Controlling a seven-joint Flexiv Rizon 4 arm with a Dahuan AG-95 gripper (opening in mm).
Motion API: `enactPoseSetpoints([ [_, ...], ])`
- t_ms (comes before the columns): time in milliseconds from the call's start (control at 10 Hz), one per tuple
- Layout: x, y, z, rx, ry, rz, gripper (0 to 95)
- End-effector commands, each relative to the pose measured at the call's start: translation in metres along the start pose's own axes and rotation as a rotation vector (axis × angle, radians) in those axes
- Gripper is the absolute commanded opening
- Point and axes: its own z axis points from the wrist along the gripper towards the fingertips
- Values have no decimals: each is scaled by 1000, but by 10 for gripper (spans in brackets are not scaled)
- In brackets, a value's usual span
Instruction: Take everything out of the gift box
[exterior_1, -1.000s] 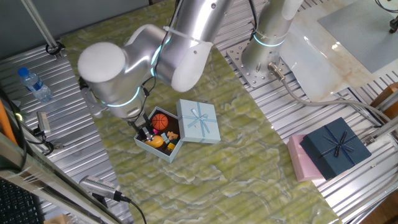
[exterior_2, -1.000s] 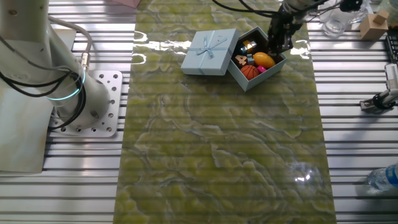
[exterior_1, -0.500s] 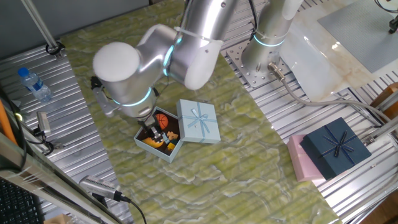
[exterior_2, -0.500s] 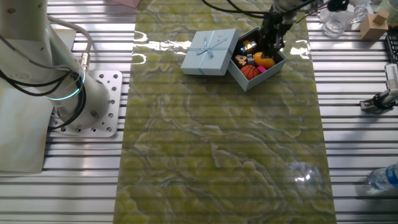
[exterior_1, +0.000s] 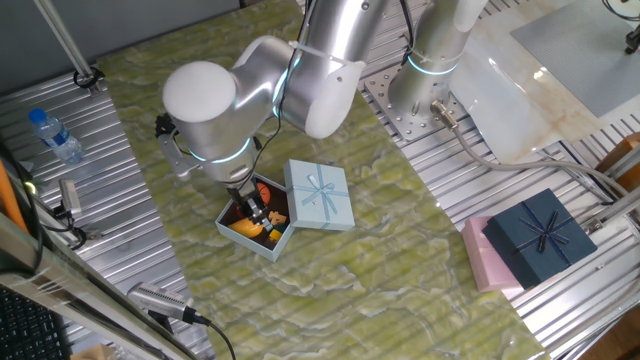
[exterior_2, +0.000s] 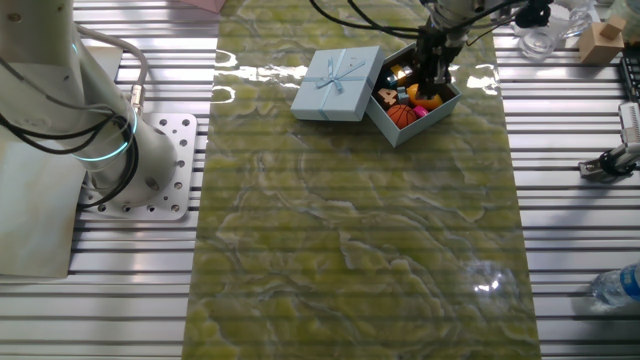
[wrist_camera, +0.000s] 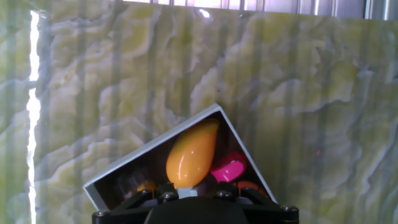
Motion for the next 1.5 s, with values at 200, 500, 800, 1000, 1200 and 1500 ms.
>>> enactPoseSetpoints([
  [200,-1,0,0,2,4,-15,380],
  [500,-1,0,0,-2,-2,-23,380],
  [800,-1,0,0,0,-13,18,380],
  [1000,-1,0,0,-4,-19,24,380],
  [1200,-1,0,0,0,-56,31,380],
  [1500,-1,0,0,0,-50,10,380],
])
